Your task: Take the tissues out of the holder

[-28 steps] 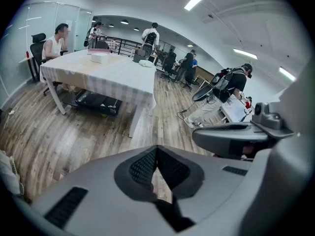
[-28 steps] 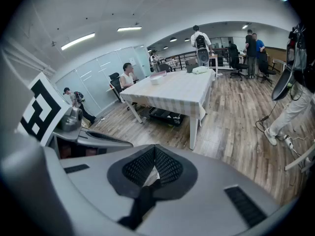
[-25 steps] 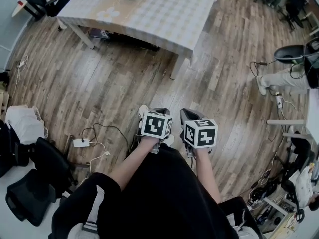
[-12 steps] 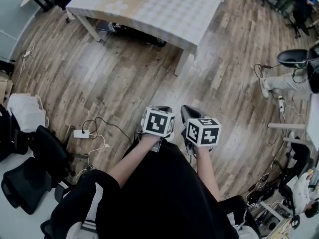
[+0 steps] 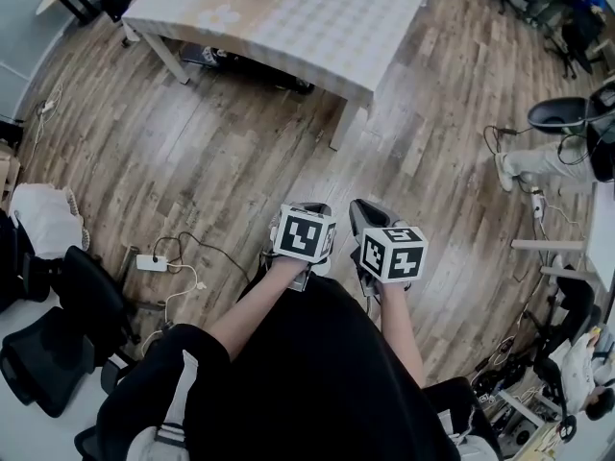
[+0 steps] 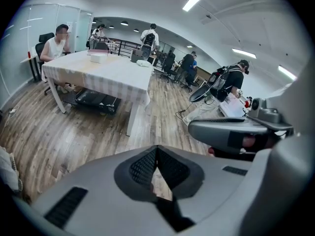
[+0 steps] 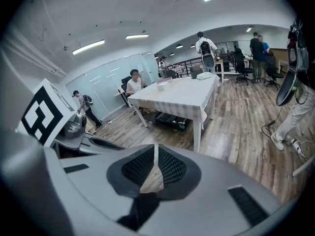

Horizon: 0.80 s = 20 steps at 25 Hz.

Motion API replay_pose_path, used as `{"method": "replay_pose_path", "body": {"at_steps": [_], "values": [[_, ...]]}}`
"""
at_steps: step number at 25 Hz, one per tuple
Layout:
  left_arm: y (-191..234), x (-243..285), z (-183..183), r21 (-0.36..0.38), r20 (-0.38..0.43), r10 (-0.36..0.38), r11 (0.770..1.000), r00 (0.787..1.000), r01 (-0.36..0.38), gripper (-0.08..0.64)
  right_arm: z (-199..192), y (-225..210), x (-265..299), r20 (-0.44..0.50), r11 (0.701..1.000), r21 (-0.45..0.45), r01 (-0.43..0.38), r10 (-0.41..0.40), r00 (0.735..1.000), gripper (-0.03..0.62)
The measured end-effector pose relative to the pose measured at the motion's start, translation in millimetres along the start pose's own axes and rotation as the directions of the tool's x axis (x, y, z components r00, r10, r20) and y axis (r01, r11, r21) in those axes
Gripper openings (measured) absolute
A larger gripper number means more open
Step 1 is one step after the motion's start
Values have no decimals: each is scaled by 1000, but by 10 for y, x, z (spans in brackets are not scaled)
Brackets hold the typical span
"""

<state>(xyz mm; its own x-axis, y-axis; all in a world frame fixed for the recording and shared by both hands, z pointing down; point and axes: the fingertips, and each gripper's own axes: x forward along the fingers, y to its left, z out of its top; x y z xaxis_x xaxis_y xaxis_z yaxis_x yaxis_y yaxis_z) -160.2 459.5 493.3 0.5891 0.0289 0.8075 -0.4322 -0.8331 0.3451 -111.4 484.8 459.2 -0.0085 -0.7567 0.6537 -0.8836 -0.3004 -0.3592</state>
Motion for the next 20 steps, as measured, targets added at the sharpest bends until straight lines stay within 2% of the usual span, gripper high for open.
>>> {"method": "replay_pose_path", "body": {"at_steps": [6, 10, 13, 20], "values": [[48, 57, 50, -12, -4, 14, 1000, 1000, -14, 8, 35, -57, 56, -6, 1000, -3, -14, 14, 1000, 18], [83, 83, 98, -7, -11, 23, 1000, 1000, -23, 8, 73, -40, 128, -14, 999, -4, -49, 49, 999, 53], [153, 101, 212, -3, -18, 28, 1000, 999, -28, 8, 165, -12, 206, -27, 998, -11, -68, 68, 997, 89], [323, 167, 514, -8, -10, 28, 1000, 1000, -28, 8, 493, -81, 375, -28, 996, -39, -75, 74, 997, 91]]}}
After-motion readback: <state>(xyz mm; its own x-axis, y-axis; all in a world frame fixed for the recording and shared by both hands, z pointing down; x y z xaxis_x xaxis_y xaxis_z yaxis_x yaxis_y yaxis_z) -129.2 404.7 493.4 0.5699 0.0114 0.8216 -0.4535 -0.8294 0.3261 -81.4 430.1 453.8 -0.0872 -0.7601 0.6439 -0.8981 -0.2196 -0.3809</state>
